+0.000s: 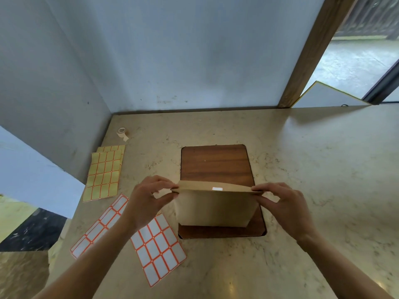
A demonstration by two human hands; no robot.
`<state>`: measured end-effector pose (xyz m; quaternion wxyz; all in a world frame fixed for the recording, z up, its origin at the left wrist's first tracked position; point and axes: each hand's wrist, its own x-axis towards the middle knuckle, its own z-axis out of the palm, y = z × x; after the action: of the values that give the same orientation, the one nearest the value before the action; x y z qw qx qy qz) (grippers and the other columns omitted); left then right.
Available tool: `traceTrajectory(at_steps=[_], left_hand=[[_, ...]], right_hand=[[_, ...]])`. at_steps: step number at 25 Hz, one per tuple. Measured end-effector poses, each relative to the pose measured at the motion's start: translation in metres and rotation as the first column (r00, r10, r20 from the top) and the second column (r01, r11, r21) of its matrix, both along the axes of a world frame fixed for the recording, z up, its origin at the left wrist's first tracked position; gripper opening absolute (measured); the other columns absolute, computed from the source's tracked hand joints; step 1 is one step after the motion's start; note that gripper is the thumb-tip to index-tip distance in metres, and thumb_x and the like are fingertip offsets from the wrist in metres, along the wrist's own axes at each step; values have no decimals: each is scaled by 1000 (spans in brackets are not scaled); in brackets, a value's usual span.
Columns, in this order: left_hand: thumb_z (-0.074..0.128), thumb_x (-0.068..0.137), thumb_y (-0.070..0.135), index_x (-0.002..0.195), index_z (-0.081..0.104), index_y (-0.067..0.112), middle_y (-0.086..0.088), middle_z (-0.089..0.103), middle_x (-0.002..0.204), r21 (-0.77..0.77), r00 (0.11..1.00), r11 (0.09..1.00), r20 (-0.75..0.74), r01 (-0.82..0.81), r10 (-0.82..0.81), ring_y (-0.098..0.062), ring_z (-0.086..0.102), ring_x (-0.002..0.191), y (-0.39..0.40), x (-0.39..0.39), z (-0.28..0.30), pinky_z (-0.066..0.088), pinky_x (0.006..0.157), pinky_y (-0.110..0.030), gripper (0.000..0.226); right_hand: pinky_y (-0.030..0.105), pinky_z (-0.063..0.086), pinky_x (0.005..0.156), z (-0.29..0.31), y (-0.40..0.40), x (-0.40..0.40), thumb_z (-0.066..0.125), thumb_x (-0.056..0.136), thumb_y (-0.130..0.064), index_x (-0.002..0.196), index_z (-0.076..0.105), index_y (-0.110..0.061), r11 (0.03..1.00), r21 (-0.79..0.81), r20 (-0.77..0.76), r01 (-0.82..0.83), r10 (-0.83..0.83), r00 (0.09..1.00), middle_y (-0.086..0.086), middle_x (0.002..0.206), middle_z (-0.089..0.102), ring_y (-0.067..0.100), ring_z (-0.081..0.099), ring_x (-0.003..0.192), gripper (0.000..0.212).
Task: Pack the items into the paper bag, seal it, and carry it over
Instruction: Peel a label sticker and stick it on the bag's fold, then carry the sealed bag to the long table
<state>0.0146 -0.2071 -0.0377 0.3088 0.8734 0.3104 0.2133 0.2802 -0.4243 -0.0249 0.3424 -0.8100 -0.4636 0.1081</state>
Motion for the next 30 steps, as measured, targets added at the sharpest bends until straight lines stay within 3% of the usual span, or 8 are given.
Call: traceTrajectory(at_steps=[5,12,18,21,26,30], left_hand=[[74,81,13,96,69,39,17,67,99,-245,983,966,138,-83,120,-3,59,96,1,0,-15,49,71,-21,30],[71,84,11,91,72,27,14,69,91,-283,963,947,175,-150,205,-3,62,89,1,11,-27,51,70,-20,18],[69,85,9,92,73,21,8,70,89,-228,948,950,187,-213,258,-6,63,86,-5,15,-18,54,76,-26,14],[69,85,9,92,74,19,7,71,89,-223,935,943,200,-248,293,-7,64,88,-7,12,-7,52,77,-27,13],[69,86,15,89,70,29,13,69,90,-265,879,910,278,-318,388,5,60,88,-23,-2,32,41,73,-11,15],[69,86,18,85,70,31,15,68,89,-293,784,839,312,-458,537,8,59,85,-46,-40,58,40,69,-8,13]], right_hand=[[23,52,78,-9,6,6,76,78,-20,90,75,-38,995,56,-302,87,-66,951,-22,87,73,-3,66,88,21],[3,44,69,-14,12,4,78,75,-19,82,77,-38,979,80,-384,189,-145,912,-19,79,74,-6,66,81,20],[18,48,76,-7,16,4,78,75,-19,78,78,-32,972,86,-426,221,-164,890,-17,76,74,-4,66,78,14],[16,49,77,4,19,6,78,76,-17,78,78,-31,976,121,-439,183,-113,891,-16,76,74,-2,66,79,15],[25,50,84,42,28,12,77,77,-22,87,78,-25,974,223,-412,46,51,910,-10,83,75,6,68,86,11],[18,51,73,73,46,-5,76,78,-26,84,76,-38,944,291,-342,-157,255,905,-15,81,74,0,68,78,13]])
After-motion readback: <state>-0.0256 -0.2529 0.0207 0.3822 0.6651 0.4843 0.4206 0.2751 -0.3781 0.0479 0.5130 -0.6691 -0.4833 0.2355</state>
